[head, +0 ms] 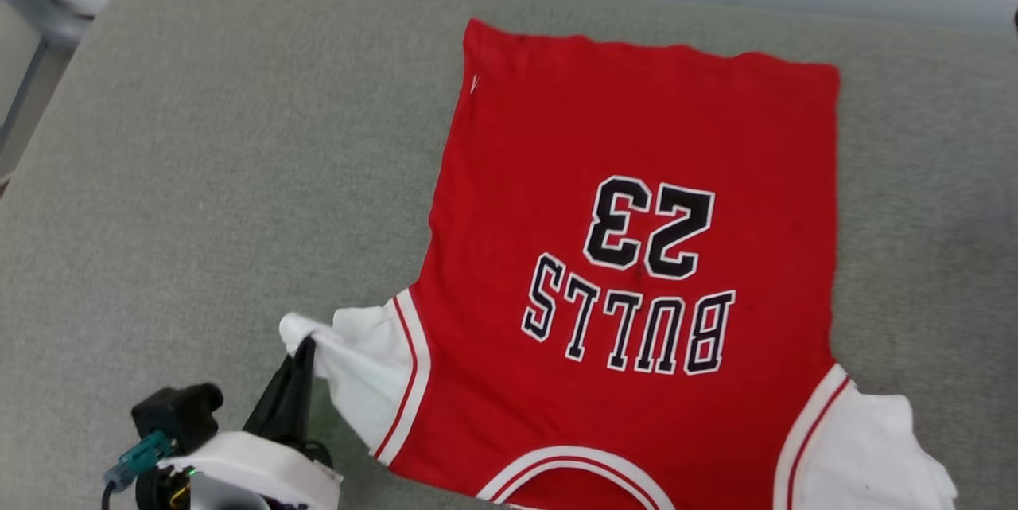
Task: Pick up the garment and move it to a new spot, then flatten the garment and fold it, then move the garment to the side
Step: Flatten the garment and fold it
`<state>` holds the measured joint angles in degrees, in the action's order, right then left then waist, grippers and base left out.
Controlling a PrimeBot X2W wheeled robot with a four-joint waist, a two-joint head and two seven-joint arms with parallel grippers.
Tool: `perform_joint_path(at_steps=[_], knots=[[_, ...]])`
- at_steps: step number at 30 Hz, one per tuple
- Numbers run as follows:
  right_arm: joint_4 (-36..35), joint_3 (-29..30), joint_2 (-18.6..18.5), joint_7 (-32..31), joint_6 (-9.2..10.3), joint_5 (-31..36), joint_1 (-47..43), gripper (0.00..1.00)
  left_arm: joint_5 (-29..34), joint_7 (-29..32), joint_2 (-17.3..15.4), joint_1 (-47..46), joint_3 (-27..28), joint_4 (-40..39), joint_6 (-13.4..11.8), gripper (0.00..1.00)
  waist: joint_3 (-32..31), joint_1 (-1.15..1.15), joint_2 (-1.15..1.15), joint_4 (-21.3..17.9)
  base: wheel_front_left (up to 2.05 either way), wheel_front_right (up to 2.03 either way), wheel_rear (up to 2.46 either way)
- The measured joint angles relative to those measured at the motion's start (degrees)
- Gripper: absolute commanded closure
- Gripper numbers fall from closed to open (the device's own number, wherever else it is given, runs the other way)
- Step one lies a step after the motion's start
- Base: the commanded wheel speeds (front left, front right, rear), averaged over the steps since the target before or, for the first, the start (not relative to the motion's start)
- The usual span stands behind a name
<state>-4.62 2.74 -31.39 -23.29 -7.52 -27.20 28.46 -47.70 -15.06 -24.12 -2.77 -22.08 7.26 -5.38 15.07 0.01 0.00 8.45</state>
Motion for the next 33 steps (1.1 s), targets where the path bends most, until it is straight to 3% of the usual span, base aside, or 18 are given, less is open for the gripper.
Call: perform_joint_path(at_steps=[8,19,23,33], knots=[[10.63,-7.21,-4.99,-13.26,0.00,0.89,16.45,0.00,3.94,0.00,3.68,-4.63,0.41,-0.91,2.11,1.00,7.16,0.01,0.00,3.94,0.00,0.00,0.00],[19.42,-15.30,-7.24,-37.85,0.00,-3.09,28.90,0.00,7.75,0.00,7.76,-8.95,1.44,-1.10,5.36,1.00,15.77,0.00,0.00,8.36,0.00,0.00,0.00],[21.11,-16.58,-7.97,-41.73,0.00,-2.96,30.80,0.00,8.80,-0.01,9.01,-9.87,1.98,-1.11,6.24,1.00,18.25,0.01,0.00,9.59,0.00,0.00,0.00],[24.27,-18.87,-8.17,-44.07,0.03,-0.26,32.21,0.00,10.79,-0.31,12.09,-11.28,3.93,-0.70,8.38,1.00,22.99,-0.03,0.00,11.00,0.00,0.00,0.00]])
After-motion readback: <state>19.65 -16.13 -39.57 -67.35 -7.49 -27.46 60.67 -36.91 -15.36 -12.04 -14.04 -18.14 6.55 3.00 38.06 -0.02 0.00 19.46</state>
